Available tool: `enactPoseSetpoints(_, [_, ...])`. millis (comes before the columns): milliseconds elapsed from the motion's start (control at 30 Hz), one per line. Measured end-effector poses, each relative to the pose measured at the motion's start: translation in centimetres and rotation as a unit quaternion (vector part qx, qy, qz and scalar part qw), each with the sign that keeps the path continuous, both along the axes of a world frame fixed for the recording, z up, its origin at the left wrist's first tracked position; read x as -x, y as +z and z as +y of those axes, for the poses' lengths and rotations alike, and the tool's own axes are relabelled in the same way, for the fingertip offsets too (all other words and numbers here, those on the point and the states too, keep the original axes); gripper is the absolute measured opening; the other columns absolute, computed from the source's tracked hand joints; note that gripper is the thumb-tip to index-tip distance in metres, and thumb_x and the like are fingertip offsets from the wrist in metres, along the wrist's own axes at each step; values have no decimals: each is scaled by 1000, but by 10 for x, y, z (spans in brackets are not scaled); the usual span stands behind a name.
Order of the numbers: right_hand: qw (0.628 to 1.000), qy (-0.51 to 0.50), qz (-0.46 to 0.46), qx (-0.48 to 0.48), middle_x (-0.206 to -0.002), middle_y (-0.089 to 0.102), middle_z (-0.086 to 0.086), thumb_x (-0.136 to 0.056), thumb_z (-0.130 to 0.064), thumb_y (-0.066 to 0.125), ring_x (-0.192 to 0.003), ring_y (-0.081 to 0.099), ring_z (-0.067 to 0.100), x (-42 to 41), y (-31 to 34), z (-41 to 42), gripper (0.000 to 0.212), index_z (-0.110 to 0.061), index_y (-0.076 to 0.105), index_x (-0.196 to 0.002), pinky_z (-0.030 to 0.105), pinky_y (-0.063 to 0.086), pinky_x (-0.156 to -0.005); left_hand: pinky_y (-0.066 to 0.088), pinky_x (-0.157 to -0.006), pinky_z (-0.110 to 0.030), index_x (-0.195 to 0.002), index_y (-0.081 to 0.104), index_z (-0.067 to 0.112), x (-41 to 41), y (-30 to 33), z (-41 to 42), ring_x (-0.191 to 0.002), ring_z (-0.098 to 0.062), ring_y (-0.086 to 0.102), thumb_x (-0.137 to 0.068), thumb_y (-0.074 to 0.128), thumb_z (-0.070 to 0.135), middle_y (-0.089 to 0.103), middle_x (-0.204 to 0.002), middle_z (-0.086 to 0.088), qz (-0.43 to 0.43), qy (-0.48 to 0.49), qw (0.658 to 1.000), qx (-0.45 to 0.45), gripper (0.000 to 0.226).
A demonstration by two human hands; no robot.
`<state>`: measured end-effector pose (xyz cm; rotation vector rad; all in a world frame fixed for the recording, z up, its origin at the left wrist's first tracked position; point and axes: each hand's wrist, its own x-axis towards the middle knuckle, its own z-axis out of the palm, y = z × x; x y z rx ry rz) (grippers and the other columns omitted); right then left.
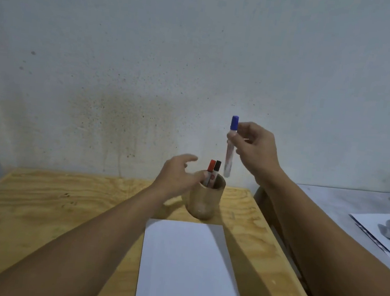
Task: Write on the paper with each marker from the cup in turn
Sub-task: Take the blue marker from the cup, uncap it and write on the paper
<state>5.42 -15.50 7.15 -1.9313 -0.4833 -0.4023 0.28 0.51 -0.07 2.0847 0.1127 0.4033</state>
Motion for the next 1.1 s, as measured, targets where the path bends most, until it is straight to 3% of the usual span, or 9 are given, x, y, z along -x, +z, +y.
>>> enactPoseSetpoints(100, [997,68,37,6,-95,70,1,-96,-21,58,-78,70,9,24,3,2,26,-15,66,-121,23,58,-65,54,-87,-33,-114,65,18,14,29,10,-99,-14,62,-82,70,25,67,-115,-1,-46,6,988,149,34])
enactPoseSetpoints(200, [990,115,80,17,-90,74,7,-93,-20,64,-65,68,8,44,-13,7,23,-13,69,-114,21,53,-54,58,-73,-30,-107,70,11,34,46,25,-83,-17,66,-83,67,11,71,-103,-9,-51,-72,953,289,24])
enactPoseSetpoints(300, [973,149,169,-57,-82,75,14,-90,-16,69,-67,69,21,58,-27,14,19,0,66,-98,28,49,-54,55,-65,-24,-102,71,9,49,39,36,-72,-15,63,-82,66,3,69,-88,-7,-39,-102,945,307,22])
enactPoseSetpoints(467, [953,192,233,-15,-91,77,19,-91,-16,66,-62,69,16,76,-44,29,22,5,64,-98,31,47,-57,54,-61,-22,-90,73,10,66,10,50,-62,-13,59,-83,63,1,67,-73,-3,-25,-101,938,331,16])
enactPoseSetpoints(600, [928,235,288,-28,-94,74,25,-91,-2,60,-63,69,19,84,-54,38,19,11,62,-103,31,50,-56,54,-57,-20,-89,72,8,79,-7,59,-57,-12,58,-84,62,-1,68,-66,-1,-26,-94,947,306,14])
enactPoseSetpoints(733, [955,211,205,25,-87,75,24,-87,-7,71,-69,70,24,88,-77,48,15,0,63,-98,32,52,-56,54,-55,-19,-79,72,8,83,-20,65,-54,-12,57,-84,64,1,67,-58,2,-12,-24,955,295,12])
enactPoseSetpoints(833, [972,170,143,75,-81,73,23,-86,-4,70,-74,72,33,89,-95,49,17,-11,57,-94,35,55,-56,53,-52,-18,-81,70,3,84,-27,78,-56,-13,56,-83,66,3,66,-70,-7,12,46,954,296,5])
enactPoseSetpoints(967, [966,186,175,49,-92,69,28,-95,-2,56,-74,71,28,91,-106,44,5,-4,59,-93,38,61,-62,50,-48,-22,-77,70,3,91,-49,84,-60,-18,60,-81,67,4,65,-70,-8,49,119,980,154,5])
enactPoseSetpoints(1100, [922,230,302,-77,-97,65,27,-99,6,41,-78,69,30,89,-109,41,28,0,68,-101,47,62,-71,48,-67,-28,-79,73,11,92,-76,82,-73,-17,62,-79,70,9,66,-75,0,88,128,986,-63,4])
